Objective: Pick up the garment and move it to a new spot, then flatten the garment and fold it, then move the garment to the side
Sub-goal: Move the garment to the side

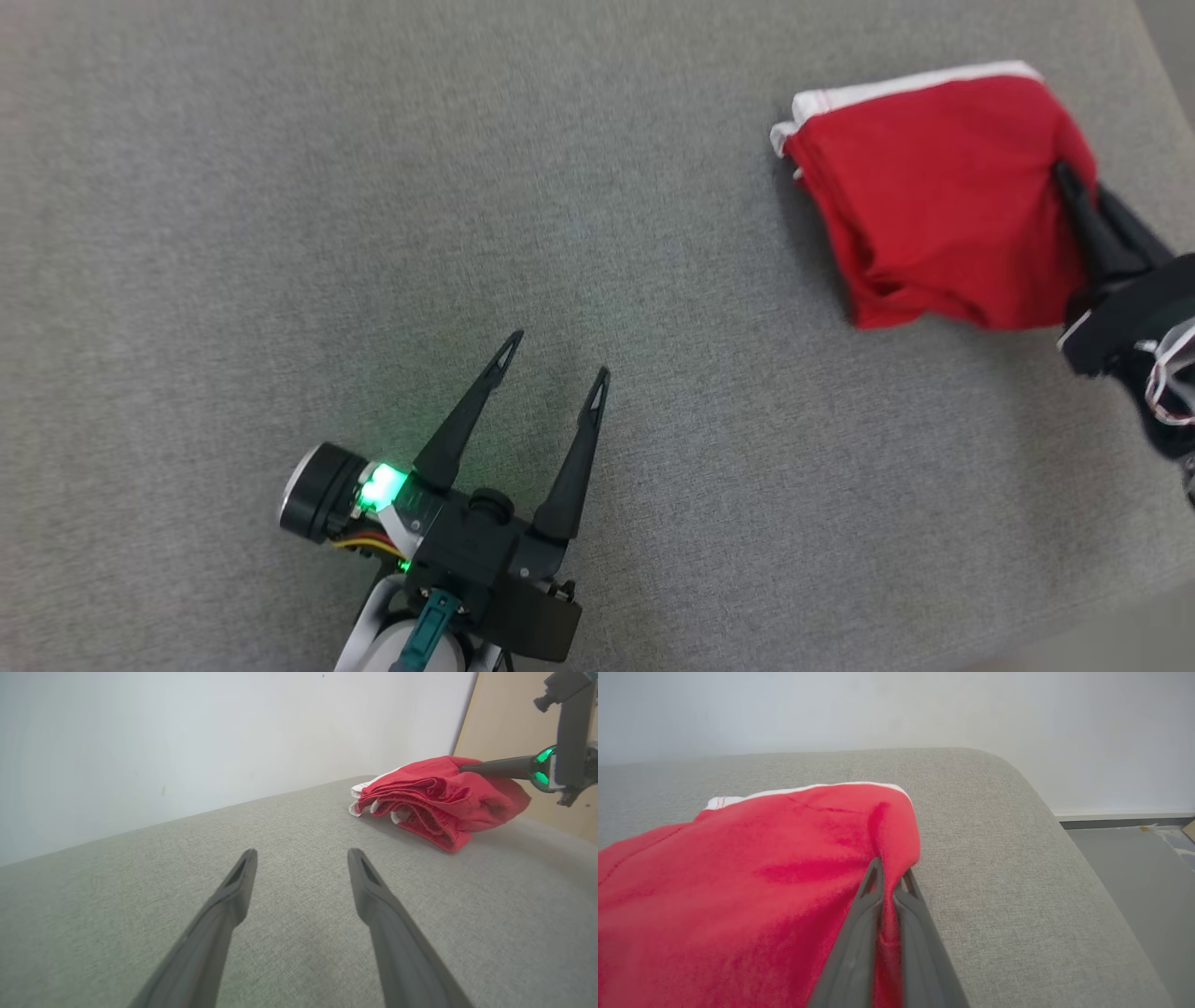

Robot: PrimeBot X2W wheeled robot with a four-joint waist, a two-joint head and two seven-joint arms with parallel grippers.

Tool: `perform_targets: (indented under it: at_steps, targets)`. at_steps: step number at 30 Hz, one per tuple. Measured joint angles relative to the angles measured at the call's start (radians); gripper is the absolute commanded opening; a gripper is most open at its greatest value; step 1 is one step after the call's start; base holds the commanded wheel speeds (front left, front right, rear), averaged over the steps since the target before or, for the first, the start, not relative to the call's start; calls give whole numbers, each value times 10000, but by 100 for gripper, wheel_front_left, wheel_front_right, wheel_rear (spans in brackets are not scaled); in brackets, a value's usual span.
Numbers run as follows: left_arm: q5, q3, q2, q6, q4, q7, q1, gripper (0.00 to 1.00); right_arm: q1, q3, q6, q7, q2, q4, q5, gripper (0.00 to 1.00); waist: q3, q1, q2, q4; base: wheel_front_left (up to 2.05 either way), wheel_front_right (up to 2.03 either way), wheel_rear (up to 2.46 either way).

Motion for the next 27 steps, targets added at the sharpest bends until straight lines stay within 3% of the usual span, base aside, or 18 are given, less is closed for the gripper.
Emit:
perform_targets:
  at_steps: [12, 20, 21, 22, 24, 25, 26, 27]
  targets:
    - [182, -284, 25, -81, -894, 368, -623, 100, -489, -2165, 0, -4, -959, 456, -2178, 0, 1475, 1, 0, 90, 0, 0, 0]
    - [178, -447, 23, -88, -995, 378, -709, 100, -506, -2763, 0, -2, -1344, 974, -3198, 0, 1704, -1, -1, 506, 0, 0, 0]
    - [174, -466, 21, -88, -982, 376, -722, 100, -510, -2849, 0, -4, -1346, 1020, -3306, 9, 1710, -2, -1, 559, 0, 0, 0]
    - [165, -483, 23, -88, -966, 374, -727, 100, -511, -2922, 0, -2, -1342, 1066, -3446, 5, 1708, -2, -1, 607, 0, 0, 0]
    - [157, -483, 23, -86, -959, 366, -730, 100, -511, -3024, 0, -4, -1321, 1154, -3636, 19, 1702, -1, -1, 647, 0, 0, 0]
    - [130, -491, 21, -86, -943, 362, -736, 100, -512, -3185, 0, -2, -1279, 1260, -3804, 55, 1686, -1, 0, 679, 0, 0, 0]
    - [111, -493, 19, -84, -926, 360, -746, 100, -511, -3381, 0, -2, -1239, 1360, -3975, 100, 1659, -1, -1, 702, 0, 0, 0]
    - [104, -506, 13, -81, -901, 349, -752, 100, -511, -3614, 2, -2, -1198, 1455, -4178, 100, 1627, -1, 0, 726, 0, 0, 0]
